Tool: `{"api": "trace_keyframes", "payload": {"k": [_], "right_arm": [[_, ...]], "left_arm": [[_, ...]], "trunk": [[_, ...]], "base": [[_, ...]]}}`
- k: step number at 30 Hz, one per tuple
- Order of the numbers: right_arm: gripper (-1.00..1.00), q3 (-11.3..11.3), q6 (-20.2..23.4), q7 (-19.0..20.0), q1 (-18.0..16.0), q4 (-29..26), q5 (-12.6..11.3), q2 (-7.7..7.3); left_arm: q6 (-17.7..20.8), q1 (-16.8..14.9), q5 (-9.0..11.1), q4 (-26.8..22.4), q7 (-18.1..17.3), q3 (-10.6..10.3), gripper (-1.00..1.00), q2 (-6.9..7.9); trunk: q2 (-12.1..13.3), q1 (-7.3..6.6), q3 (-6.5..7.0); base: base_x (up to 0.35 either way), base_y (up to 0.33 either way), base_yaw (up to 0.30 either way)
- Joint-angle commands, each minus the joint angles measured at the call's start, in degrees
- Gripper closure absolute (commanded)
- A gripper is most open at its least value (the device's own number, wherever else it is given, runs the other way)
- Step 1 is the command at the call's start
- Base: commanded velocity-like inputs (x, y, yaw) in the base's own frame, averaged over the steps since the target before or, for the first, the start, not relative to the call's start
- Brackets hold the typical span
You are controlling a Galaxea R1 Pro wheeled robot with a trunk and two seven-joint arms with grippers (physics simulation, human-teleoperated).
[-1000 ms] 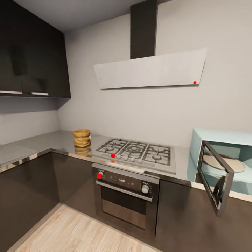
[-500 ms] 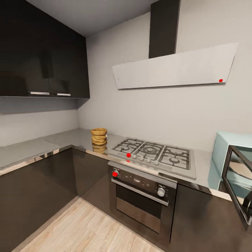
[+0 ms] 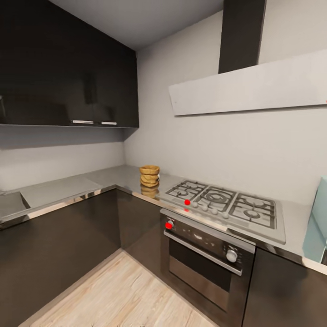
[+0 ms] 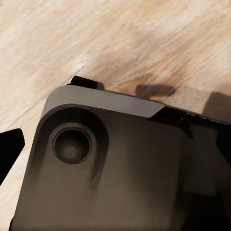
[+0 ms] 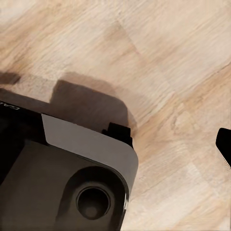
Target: In the kitchen, take the popcorn bag from the countertop, put it into the microwave, and heat it until the popcorn is cooked so the cooked popcorn ends up inside the bag.
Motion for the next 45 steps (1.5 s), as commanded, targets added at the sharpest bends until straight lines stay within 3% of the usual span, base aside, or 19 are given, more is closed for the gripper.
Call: {"api": "trace_keyframes", "payload": {"k": [1, 16, 31, 45], "right_arm": [[-1.0, -0.4, -0.3, 0.0, -0.1, 0.2, 0.3, -0.06], [-1.0, -0.5, -0.5, 0.1, -0.1, 0.2, 0.2, -0.08], [-1.0, -1.2, -0.3, 0.1, -0.1, 0.1, -3.0, -0.06], [-1.0, -1.1, -0.3, 0.0, -0.1, 0.1, -3.0, -0.05]], "left_arm": [[-0.1, 0.0, 0.2, 0.0, 0.0, 0.1, -1.0, -0.02], [-0.2, 0.0, 0.2, 0.0, 0.1, 0.2, -1.0, -0.02], [2.0, 0.0, -0.5, 0.1, -0.5, -0.7, -1.0, 0.24], [1.5, 0.0, -0.6, 0.1, -0.6, -0.9, -1.0, 0.25]], "trunk": [[0.0, 0.0, -0.06], [0.0, 0.0, -0.06], [0.0, 0.0, -0.06], [0.0, 0.0, -0.06]], "base": [[0.0, 0.0, 0.3], [0.0, 0.0, 0.29], [0.271, 0.111, 0.014], [0.261, 0.258, 0.0]]}}
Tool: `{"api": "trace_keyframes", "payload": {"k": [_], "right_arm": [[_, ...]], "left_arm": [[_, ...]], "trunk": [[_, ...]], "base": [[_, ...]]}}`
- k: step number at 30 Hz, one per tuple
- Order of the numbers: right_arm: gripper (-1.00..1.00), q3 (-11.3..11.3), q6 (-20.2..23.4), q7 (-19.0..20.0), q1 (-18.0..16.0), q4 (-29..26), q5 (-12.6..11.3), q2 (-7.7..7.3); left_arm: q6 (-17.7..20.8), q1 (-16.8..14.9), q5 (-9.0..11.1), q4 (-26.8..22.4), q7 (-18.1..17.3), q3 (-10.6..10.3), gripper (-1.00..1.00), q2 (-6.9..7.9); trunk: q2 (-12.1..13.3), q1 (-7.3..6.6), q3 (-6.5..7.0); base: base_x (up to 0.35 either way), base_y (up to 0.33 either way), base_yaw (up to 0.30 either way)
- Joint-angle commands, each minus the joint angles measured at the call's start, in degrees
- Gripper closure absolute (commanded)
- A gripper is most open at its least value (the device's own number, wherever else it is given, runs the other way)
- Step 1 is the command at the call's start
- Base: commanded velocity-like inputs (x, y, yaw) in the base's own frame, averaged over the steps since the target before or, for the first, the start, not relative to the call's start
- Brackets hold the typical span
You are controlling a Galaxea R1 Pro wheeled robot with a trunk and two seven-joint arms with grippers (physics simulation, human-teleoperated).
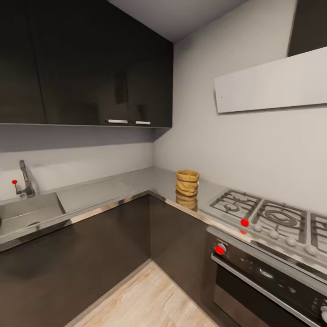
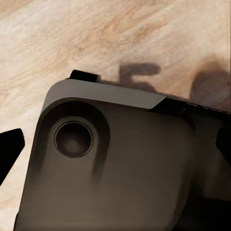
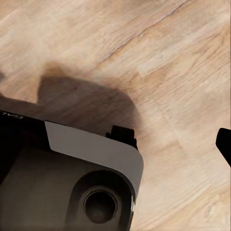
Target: In the kitchen, take the popcorn bag from the countertop, put it into the microwave, and heat it until the popcorn is cooked so the cooked popcorn ends up inside the bag.
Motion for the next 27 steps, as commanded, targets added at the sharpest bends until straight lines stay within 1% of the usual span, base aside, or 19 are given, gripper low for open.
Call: {"api": "trace_keyframes", "payload": {"k": [1, 18, 24, 27], "right_arm": [[-1.0, -0.4, -0.3, 0.0, -0.1, 0.2, 0.3, -0.06], [-1.0, -0.4, -0.3, 0.0, -0.1, 0.2, 0.3, -0.06], [-1.0, -0.5, -0.2, 0.1, -0.1, 0.2, 0.2, -0.06], [-1.0, -0.5, 0.0, 0.1, -0.1, 0.2, 0.2, -0.04]], "left_arm": [[-0.1, 0.0, 0.4, 0.0, -0.1, 0.0, -1.0, -0.01], [-0.5, 0.0, 0.4, 0.0, 0.0, 0.0, -1.0, -0.01], [-0.5, 0.0, 0.4, -0.1, 0.0, 0.0, -1.0, -0.01], [-0.5, 0.0, 0.4, 0.0, 0.0, 0.0, -1.0, -0.01]], "trunk": [[0.0, 0.02, -0.06], [0.0, 0.02, -0.06], [0.0, 0.02, -0.06], [0.0, 0.02, -0.06]], "base": [[0.239, 0.278, 0.0], [0.242, 0.271, 0.0], [0.282, 0.132, -0.003], [0.264, 0.062, -0.166]]}}
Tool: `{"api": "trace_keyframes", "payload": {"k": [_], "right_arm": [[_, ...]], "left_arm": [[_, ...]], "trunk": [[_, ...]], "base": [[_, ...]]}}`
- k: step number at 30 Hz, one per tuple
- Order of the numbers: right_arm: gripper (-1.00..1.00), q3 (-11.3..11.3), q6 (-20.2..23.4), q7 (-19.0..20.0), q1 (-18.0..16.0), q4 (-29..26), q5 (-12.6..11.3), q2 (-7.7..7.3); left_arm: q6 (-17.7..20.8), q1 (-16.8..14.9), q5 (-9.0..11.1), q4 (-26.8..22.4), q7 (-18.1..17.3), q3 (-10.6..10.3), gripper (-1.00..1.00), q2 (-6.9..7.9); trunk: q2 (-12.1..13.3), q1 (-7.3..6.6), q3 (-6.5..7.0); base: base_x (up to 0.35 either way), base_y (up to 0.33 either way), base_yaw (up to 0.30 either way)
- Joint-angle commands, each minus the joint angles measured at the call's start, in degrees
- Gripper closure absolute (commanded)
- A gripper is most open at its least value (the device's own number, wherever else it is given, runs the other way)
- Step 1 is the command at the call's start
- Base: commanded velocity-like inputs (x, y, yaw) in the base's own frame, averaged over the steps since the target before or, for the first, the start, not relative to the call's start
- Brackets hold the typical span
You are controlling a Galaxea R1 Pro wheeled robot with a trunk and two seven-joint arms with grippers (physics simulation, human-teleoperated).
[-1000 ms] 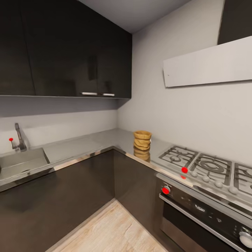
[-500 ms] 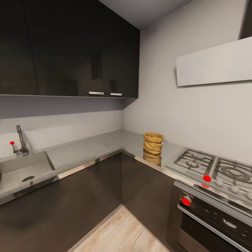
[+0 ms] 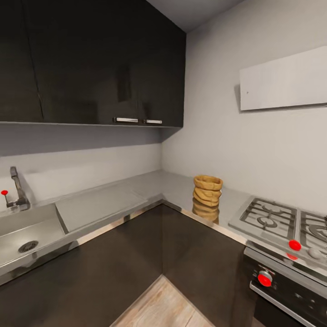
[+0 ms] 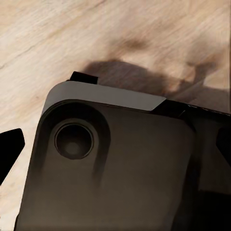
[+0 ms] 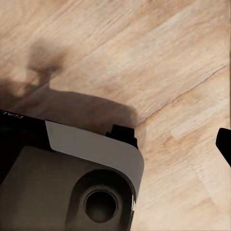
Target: In the kitchen, take the popcorn bag from the countertop, put it into the microwave, and heat it until the popcorn is cooked so the cooked popcorn ends up inside the bag.
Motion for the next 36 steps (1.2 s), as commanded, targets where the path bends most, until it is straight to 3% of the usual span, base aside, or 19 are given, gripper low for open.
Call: {"api": "trace_keyframes", "payload": {"k": [1, 16, 25, 36], "right_arm": [[-1.0, -0.4, -0.2, 0.0, -0.1, 0.2, 0.3, -0.04], [-1.0, -0.4, -0.1, 0.0, -0.1, 0.2, 0.3, -0.02], [-1.0, -0.3, -0.5, 0.0, -0.1, 0.1, 0.6, -0.11], [-1.0, -0.2, -0.7, 0.1, -0.1, 0.1, 0.9, -0.33]], "left_arm": [[-0.1, 0.0, 0.4, 0.0, 0.0, 0.0, -1.0, -0.01], [-0.2, 0.0, 1.1, -0.1, 0.5, 0.9, -1.0, -0.13], [-0.1, 0.0, 1.2, -0.1, 0.5, 1.0, -1.0, -0.13], [-0.1, 0.0, 1.2, -0.1, 0.6, 1.0, -1.0, -0.18]], "trunk": [[0.0, 0.03, -0.06], [0.0, 0.03, -0.06], [0.0, 0.03, -0.06], [0.0, 0.03, -0.06]], "base": [[0.197, 0.023, -0.219], [0.011, 0.001, -0.236], [0.0, -0.027, -0.024], [0.0, -0.246, 0.0]]}}
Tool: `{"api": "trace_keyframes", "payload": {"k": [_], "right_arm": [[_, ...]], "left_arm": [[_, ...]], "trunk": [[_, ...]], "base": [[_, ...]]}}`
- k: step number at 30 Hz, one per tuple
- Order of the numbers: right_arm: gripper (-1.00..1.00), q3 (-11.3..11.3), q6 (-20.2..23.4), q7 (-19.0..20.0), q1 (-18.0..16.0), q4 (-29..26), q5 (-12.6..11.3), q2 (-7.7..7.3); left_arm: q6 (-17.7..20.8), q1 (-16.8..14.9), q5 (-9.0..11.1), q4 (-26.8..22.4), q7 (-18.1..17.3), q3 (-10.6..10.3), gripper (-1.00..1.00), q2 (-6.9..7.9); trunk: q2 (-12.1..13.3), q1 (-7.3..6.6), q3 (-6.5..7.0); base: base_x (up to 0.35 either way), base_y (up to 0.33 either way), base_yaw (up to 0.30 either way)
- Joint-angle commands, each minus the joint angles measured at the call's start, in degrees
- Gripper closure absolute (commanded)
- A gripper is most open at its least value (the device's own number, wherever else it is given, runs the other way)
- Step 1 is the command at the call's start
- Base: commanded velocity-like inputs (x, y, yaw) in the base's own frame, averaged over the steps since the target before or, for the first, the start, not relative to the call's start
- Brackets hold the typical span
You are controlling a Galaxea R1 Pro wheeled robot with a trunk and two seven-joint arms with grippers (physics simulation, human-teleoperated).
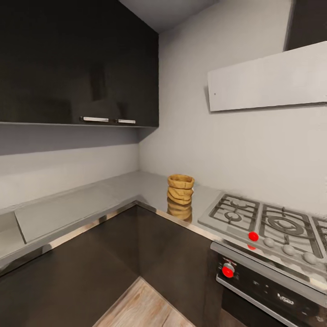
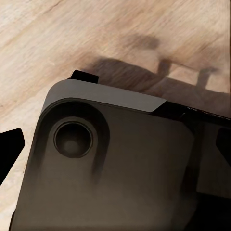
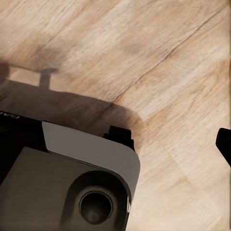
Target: In the kitchen, take the popcorn bag from the countertop, put it into the microwave, and heat it until the popcorn is cooked so the cooked popcorn ends up inside the bag.
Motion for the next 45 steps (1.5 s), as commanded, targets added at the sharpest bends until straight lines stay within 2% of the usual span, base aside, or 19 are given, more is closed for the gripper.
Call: {"api": "trace_keyframes", "payload": {"k": [1, 11, 30, 33, 45], "right_arm": [[-1.0, -0.5, -0.3, 0.1, -0.1, 0.2, 0.3, -0.07], [-1.0, -0.4, -0.2, 0.1, -0.1, 0.2, 0.2, -0.07], [-1.0, -0.3, 0.4, 0.5, -0.1, 0.2, 0.5, -0.17], [-1.0, -0.5, 0.7, 0.5, -0.1, 0.2, 0.2, 0.25], [-1.0, -0.8, 0.5, 0.2, -0.1, 0.2, -0.2, 0.15]], "left_arm": [[-0.1, 0.0, 0.2, -0.1, 0.0, 0.1, -1.0, -0.01], [-0.2, 0.0, 0.3, -0.1, 0.1, 0.2, -1.0, -0.09], [-0.2, 0.0, 0.3, 0.0, 0.1, 0.1, -1.0, -0.01], [-0.2, 0.0, 0.2, 0.0, 0.1, 0.1, -1.0, -0.01], [-0.2, 0.0, 0.2, -0.1, 0.1, 0.1, -1.0, -0.01]], "trunk": [[0.0, -0.01, -0.07], [0.0, -0.01, -0.07], [7.6, -4.18, 3.35], [8.8, -4.84, 3.88], [13.6, -7.47, 5.92]], "base": [[0.0, -0.077, 0.0], [0.0, -0.009, 0.0], [0.0, 0.0, 0.0], [0.0, 0.0, 0.0], [0.0, 0.0, 0.0]]}}
